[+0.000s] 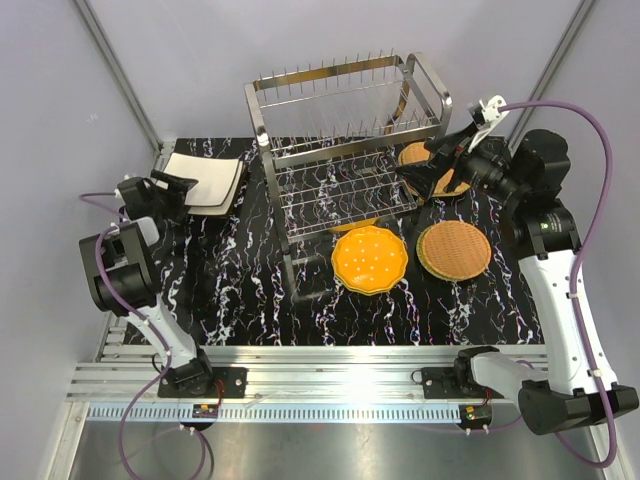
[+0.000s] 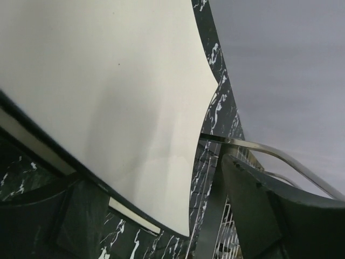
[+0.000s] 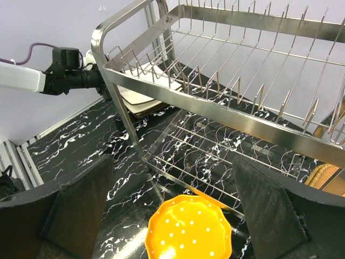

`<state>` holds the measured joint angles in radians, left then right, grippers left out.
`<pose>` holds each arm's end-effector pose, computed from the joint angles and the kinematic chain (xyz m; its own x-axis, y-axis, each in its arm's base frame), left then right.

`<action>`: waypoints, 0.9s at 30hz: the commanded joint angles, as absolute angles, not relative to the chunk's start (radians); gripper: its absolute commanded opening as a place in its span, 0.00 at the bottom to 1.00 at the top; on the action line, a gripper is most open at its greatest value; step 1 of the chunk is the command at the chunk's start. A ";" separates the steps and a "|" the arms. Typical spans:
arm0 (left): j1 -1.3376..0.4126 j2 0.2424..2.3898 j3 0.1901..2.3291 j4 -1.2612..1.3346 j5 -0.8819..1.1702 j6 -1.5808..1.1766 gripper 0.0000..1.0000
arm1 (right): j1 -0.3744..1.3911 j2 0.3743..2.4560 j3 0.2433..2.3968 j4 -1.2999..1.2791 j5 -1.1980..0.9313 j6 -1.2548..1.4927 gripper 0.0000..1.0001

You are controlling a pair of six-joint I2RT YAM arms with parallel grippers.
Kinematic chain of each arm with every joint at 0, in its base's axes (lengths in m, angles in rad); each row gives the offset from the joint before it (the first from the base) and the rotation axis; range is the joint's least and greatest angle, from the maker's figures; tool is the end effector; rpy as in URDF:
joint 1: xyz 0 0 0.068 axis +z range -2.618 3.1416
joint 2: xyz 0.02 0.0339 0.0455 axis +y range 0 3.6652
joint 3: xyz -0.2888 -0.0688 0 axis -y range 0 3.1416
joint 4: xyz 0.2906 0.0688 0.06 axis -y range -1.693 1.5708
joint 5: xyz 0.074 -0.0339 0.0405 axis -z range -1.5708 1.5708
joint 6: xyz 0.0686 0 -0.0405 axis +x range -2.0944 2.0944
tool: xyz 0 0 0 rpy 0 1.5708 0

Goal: Unload the plates from the dish rack
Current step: Place the plate on the table

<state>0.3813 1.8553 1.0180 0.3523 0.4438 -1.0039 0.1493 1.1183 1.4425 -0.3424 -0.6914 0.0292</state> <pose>0.4383 0.1440 0.1516 -0.2463 -0.9195 -0.3062 -0.3562 0.3797 -0.8538 0.2673 0.0844 0.5204 -0.0397 0.0168 -0.9991 -0.7442 0.6668 0.0408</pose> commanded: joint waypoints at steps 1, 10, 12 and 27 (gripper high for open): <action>0.382 1.755 1.089 0.235 0.384 -0.904 0.84 | 0.144 1.086 1.436 -0.302 -0.687 0.025 1.00; 0.382 1.735 1.126 0.006 0.376 -0.828 0.93 | 0.144 1.060 1.417 -0.288 -0.699 0.032 1.00; 0.382 1.729 1.120 0.008 0.385 -0.827 0.93 | 0.144 1.051 1.413 -0.290 -0.701 0.032 1.00; 0.383 1.367 0.865 -0.009 0.391 -0.712 0.95 | 0.143 1.012 1.396 -0.416 -0.439 -0.025 1.00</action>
<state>0.3817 1.5070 0.9234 -0.0319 0.3840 -0.7635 0.1482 1.0328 1.4040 -0.4026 -0.5564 0.0032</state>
